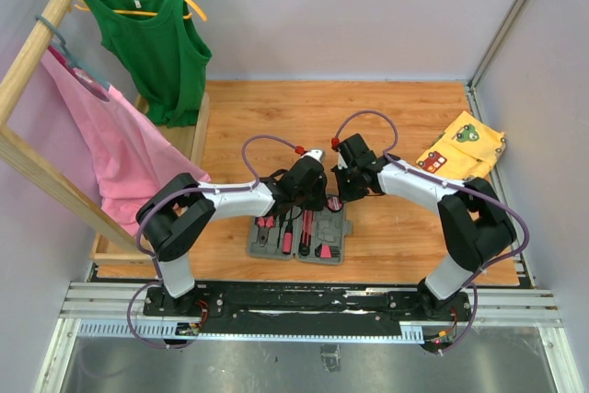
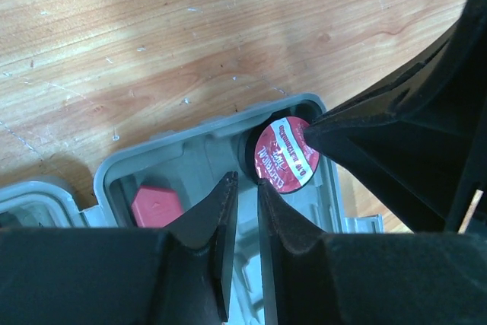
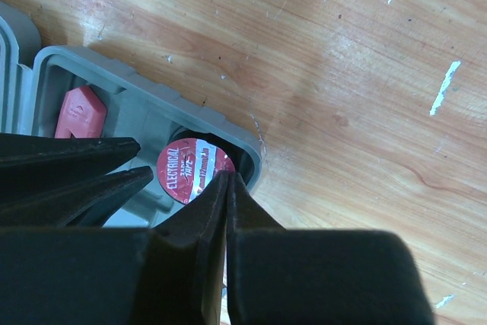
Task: Sort the tools into containers
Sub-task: Adjust the engineering item in the storage box.
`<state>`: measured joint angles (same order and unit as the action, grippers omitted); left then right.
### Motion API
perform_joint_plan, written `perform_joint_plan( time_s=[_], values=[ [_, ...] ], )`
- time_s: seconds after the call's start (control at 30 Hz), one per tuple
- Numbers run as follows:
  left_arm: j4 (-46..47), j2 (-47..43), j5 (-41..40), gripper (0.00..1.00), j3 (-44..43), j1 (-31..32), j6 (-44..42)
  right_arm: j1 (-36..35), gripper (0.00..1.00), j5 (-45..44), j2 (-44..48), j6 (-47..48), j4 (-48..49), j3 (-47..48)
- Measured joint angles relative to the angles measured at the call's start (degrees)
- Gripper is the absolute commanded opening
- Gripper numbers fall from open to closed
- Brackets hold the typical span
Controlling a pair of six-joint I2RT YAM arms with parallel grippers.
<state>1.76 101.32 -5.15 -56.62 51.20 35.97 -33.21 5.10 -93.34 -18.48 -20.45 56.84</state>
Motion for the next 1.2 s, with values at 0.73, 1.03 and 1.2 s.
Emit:
perform_joint_plan(
  time_s=[0.73,1.03,1.2],
  values=[
    [-0.1,-0.3,-0.4,0.18,-0.7,0.0,0.4,0.0,0.01,0.0,-0.3,0.0,0.0,0.0],
    [0.8,-1.7,-0.3,0.18,-0.7,0.0,0.5,0.0,0.01,0.0,-0.3,0.0,0.0,0.0],
    [1.1,-0.3,-0.1,0.18,-0.7,0.0,0.6,0.0,0.01,0.0,-0.3,0.0,0.0,0.0]
  ],
)
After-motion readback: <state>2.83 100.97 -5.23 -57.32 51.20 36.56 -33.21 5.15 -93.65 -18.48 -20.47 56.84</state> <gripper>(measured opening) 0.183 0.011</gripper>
